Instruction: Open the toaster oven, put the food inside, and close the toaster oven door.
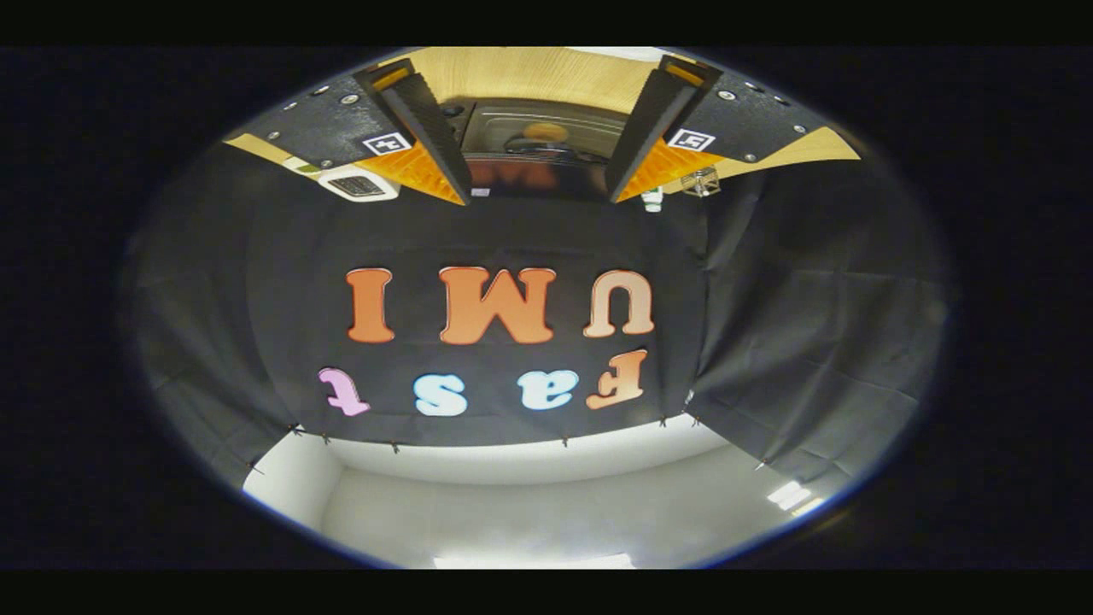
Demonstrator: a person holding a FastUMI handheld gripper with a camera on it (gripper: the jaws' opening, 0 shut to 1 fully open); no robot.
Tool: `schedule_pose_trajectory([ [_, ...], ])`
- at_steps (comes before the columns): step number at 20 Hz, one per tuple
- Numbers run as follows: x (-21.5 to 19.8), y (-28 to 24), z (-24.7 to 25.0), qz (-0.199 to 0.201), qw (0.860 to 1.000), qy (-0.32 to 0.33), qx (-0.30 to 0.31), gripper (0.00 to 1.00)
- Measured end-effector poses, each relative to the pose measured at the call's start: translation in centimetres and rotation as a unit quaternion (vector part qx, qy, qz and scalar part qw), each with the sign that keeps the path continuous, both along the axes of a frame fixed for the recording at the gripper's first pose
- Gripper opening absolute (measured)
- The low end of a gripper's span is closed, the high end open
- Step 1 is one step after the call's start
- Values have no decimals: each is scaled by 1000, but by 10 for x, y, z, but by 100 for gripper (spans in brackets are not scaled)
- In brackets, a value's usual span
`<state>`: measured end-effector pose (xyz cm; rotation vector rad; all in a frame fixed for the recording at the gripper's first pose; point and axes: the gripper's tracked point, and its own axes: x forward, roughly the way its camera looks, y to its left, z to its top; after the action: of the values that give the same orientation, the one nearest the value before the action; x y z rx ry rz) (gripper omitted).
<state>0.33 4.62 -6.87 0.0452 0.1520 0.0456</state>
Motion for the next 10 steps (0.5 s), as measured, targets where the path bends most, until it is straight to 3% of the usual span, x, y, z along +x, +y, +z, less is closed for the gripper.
schedule_pose_trajectory([
  [5, -28, -22, 49, -14, 999, -36, -13, 93],
  [10, -50, -25, 78, 2, 999, -45, -18, 93],
])
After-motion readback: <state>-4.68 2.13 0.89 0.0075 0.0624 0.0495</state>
